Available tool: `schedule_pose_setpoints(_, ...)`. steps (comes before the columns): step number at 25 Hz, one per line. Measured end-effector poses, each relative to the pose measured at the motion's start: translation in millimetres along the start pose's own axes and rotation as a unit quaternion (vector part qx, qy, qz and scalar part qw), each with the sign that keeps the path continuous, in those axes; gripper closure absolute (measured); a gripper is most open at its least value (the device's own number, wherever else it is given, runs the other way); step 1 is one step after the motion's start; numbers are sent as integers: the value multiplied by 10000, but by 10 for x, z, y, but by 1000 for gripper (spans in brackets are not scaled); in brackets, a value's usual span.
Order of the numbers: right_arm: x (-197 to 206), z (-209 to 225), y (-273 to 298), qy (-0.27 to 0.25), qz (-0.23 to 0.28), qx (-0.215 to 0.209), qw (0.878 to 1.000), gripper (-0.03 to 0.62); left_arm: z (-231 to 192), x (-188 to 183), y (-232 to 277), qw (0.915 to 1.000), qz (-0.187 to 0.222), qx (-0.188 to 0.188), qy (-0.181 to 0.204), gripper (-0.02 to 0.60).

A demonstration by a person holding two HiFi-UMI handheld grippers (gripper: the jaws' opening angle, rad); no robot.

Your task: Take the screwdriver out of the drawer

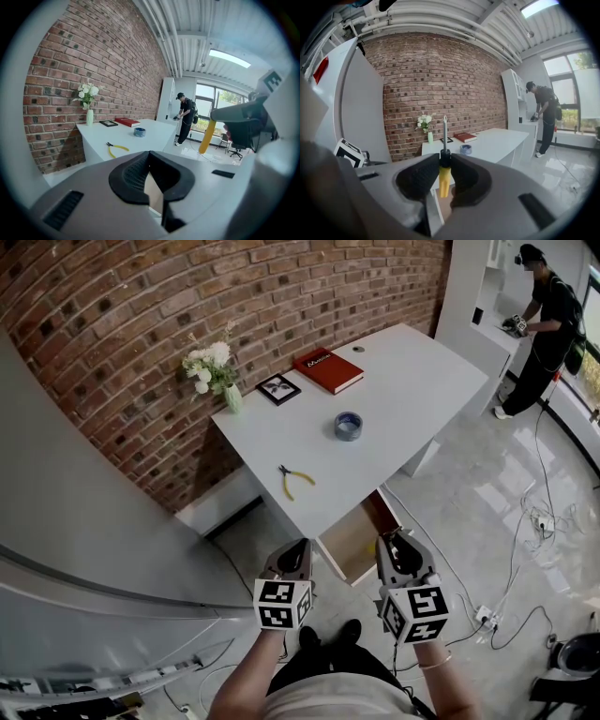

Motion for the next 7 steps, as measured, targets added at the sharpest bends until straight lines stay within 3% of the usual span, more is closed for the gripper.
schedule_pose_setpoints(7, 20, 4, 7, 2, 2, 6, 10000, 514, -6, 18, -3, 10000, -6, -5, 19, 589)
Point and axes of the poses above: the fingertips, and each gripper's own axes: y forward along the fingers, z to its right, x out of its underside, the point moved 5 cm from there along -y, backward along the fingers, and after that the axes turned 9 degrees about z, right-handed, at the moved point
